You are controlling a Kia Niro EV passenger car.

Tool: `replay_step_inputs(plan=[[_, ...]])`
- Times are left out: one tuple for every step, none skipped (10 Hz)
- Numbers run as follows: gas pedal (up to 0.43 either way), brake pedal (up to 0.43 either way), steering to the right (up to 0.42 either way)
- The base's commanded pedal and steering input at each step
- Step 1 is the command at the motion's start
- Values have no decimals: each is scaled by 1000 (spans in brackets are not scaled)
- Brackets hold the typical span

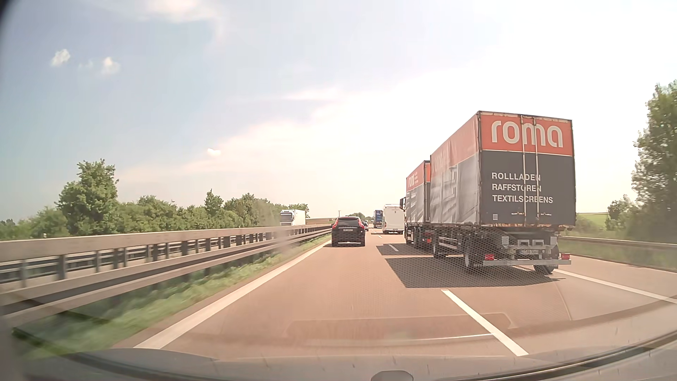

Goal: Follow the waypoints while adhering to traffic rules and regulations

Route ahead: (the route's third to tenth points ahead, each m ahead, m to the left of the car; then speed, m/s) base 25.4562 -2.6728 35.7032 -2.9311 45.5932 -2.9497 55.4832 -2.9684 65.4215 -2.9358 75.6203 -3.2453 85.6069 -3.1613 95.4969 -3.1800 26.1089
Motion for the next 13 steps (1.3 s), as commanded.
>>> replay_step_inputs(plan=[[240,0,-1],[240,0,-3],[240,0,-3],[240,0,-3],[240,0,-2],[240,0,-2],[240,0,-2],[240,0,-2],[240,0,-1],[240,0,0],[240,0,1],[228,0,1],[228,0,1]])
